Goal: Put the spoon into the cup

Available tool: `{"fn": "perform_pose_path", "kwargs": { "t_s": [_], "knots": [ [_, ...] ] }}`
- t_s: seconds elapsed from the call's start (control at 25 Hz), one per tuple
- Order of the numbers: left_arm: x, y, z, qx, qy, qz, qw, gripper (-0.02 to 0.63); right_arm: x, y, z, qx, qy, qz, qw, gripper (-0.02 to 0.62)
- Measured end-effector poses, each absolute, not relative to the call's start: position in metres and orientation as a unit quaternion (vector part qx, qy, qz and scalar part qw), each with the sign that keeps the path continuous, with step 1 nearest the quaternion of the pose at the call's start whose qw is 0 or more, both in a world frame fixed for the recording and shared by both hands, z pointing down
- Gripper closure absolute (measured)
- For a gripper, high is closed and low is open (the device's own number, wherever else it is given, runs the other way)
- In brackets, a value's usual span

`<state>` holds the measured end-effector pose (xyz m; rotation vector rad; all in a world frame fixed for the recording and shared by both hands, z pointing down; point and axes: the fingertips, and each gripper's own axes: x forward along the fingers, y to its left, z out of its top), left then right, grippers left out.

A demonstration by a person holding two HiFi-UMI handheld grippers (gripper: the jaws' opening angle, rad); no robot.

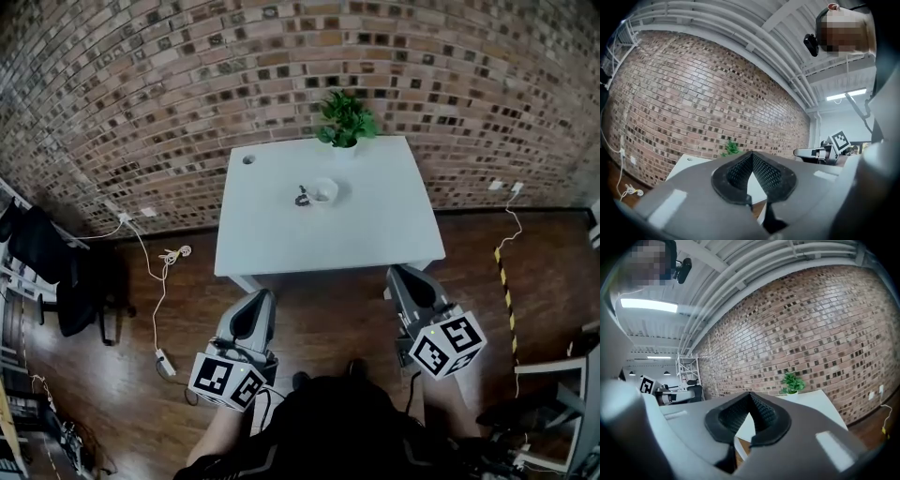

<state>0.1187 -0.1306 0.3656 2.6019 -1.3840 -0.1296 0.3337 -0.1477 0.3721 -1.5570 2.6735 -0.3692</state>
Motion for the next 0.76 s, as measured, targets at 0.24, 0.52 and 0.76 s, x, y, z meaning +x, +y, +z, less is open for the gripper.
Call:
{"fn": "perform_pose_path", "kwargs": {
  "t_s": [0.24, 0.52, 0.76],
  "knots": [
    [0.107, -0.125, 0.373, 0.876, -0.467, -0.043, 0.114, 0.597, 0.323, -0.144, 0.372, -0.495, 0.861, -0.118, 0.012, 0.589],
    [0.120, -0.123, 0.366, 0.885, -0.456, -0.029, 0.094, 0.597, 0.328, -0.148, 0.371, -0.500, 0.859, -0.109, -0.002, 0.589],
    [0.121, -0.129, 0.368, 0.877, -0.465, -0.036, 0.118, 0.597, 0.333, -0.148, 0.367, -0.498, 0.861, -0.105, -0.002, 0.589]
  ]
}}
